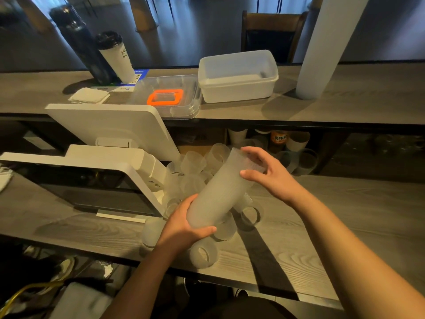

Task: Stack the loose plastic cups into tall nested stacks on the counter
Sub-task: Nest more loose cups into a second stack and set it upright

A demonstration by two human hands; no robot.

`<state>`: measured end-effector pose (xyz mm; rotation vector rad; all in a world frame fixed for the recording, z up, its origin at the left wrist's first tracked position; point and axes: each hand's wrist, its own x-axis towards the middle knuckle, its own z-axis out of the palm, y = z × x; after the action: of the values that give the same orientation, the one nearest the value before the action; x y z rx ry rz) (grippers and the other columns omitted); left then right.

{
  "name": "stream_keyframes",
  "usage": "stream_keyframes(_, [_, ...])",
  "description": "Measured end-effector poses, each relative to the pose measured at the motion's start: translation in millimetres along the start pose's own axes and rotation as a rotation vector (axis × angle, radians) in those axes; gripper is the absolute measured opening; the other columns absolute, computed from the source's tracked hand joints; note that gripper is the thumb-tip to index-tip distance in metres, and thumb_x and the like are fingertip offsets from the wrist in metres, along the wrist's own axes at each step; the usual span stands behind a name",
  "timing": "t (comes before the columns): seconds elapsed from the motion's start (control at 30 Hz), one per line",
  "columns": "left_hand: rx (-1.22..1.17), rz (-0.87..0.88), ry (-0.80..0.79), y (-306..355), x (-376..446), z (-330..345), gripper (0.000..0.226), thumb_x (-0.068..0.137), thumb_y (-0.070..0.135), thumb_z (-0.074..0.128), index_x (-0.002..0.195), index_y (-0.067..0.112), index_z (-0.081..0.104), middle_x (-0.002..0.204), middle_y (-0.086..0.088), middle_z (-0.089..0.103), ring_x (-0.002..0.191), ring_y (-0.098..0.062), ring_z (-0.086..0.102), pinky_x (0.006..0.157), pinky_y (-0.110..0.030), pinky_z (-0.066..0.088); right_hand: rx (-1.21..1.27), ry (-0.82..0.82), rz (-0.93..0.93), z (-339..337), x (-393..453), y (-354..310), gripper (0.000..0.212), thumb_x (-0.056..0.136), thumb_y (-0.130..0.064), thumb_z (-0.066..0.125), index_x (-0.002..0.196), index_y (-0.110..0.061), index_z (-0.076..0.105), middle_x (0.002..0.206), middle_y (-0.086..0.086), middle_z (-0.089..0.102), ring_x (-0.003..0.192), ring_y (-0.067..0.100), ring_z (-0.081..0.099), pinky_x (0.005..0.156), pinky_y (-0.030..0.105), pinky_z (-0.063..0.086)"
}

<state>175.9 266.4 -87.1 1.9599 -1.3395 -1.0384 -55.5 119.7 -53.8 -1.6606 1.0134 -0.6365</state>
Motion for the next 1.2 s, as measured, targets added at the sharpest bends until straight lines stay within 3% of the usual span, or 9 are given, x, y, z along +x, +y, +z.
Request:
stream_keyframes(0.17, [-0.009, 0.022, -0.007, -2, 3, 0, 0.085, 0.064, 0.034, 0.091, 0.131, 0.045, 0.040, 0.122, 0.021, 0.049, 0.109, -0.004, 0.054, 0.081, -0.020, 0.046, -0.049, -0.048, 0.013, 7, -1, 2, 0.062, 0.088, -0.052, 0.069, 0.142, -0.039, 0.043, 0.137, -0.012, 0.047, 0.117, -0.009, 0.043, 0.086, 0.015, 0.039])
stream_keyframes(0.33, [-0.009, 0.029, 0.004, -3, 7, 2, 0.095, 0.055, 0.048, 0.089, 0.137, 0.038, 0.043, 0.124, 0.016, 0.053, 0.109, -0.005, 0.055, 0.087, -0.028, 0.051, 0.056, -0.146, 0.055, 28, -7, 8, 0.072, 0.086, -0.072, 0.052, 0.147, -0.038, 0.036, 0.145, -0.012, 0.042, 0.129, 0.001, 0.044, 0.104, 0.026, 0.041])
stream_keyframes(0.5, [-0.046, 0.006, 0.000, -7, 7, 1, 0.087, 0.066, 0.032, 0.092, 0.137, 0.032, 0.042, 0.122, 0.012, 0.051, 0.108, -0.005, 0.054, 0.081, -0.021, 0.047, 0.220, 0.066, 0.145, 33, -2, 22, 0.062, 0.095, -0.066, 0.039, 0.149, -0.034, 0.037, 0.146, -0.007, 0.047, 0.131, 0.009, 0.046, 0.106, 0.027, 0.038])
stream_keyframes(0.63, [-0.074, -0.031, 0.024, -10, 7, 0, 0.083, 0.067, 0.031, 0.092, 0.132, 0.035, 0.041, 0.117, 0.017, 0.051, 0.105, -0.004, 0.053, 0.088, -0.030, 0.049, 0.148, 0.224, 0.299, 32, -2, 60, 0.064, 0.093, -0.057, 0.057, 0.147, -0.026, 0.042, 0.138, -0.004, 0.052, 0.126, 0.015, 0.051, 0.098, 0.028, 0.043])
stream_keyframes(0.7, [-0.086, -0.042, 0.034, -12, 7, -1, 0.080, 0.068, 0.030, 0.091, 0.130, 0.036, 0.041, 0.114, 0.020, 0.050, 0.104, -0.005, 0.053, 0.087, -0.030, 0.048, 0.062, 0.165, 0.346, 34, -8, 81, 0.073, 0.089, -0.047, 0.069, 0.150, -0.023, 0.038, 0.139, -0.002, 0.049, 0.125, 0.016, 0.049, 0.095, 0.028, 0.042])
stream_keyframes(0.8, [-0.101, -0.061, 0.044, -13, 7, -5, 0.078, 0.069, 0.028, 0.090, 0.127, 0.037, 0.039, 0.113, 0.021, 0.048, 0.104, -0.007, 0.053, 0.084, -0.026, 0.046, -0.113, -0.029, 0.408, 41, -19, 114, 0.095, 0.081, -0.028, 0.082, 0.157, -0.023, 0.025, 0.155, 0.005, 0.033, 0.139, 0.024, 0.038, 0.107, 0.037, 0.041])
stream_keyframes(0.97, [-0.131, -0.090, 0.017, -12, 6, -10, 0.083, 0.063, 0.033, 0.091, 0.127, 0.037, 0.039, 0.115, 0.015, 0.049, 0.104, -0.009, 0.054, 0.077, -0.023, 0.048, -0.292, -0.105, 0.452, 57, -26, 148, 0.120, 0.067, -0.027, 0.091, 0.159, -0.022, 0.015, 0.160, 0.002, 0.021, 0.146, 0.028, 0.028, 0.118, 0.046, 0.035])
stream_keyframes(1.1, [-0.158, -0.100, 0.006, -8, 5, -13, 0.094, 0.045, 0.053, 0.081, 0.129, 0.036, 0.042, 0.117, 0.012, 0.051, 0.105, -0.012, 0.056, 0.081, -0.030, 0.054, -0.391, -0.037, 0.449, 68, -23, 157, 0.111, 0.065, -0.032, 0.092, 0.155, -0.022, 0.026, 0.153, 0.001, 0.037, 0.141, 0.023, 0.036, 0.115, 0.042, 0.038])
stream_keyframes(1.2, [-0.145, -0.109, 0.002, -6, 6, -13, 0.091, 0.049, 0.049, 0.082, 0.129, 0.035, 0.042, 0.117, 0.013, 0.051, 0.106, -0.012, 0.056, 0.085, -0.035, 0.056, -0.420, 0.020, 0.452, 67, -21, 156, 0.096, 0.070, -0.031, 0.088, 0.149, -0.018, 0.036, 0.146, 0.004, 0.046, 0.136, 0.022, 0.041, 0.113, 0.040, 0.041])
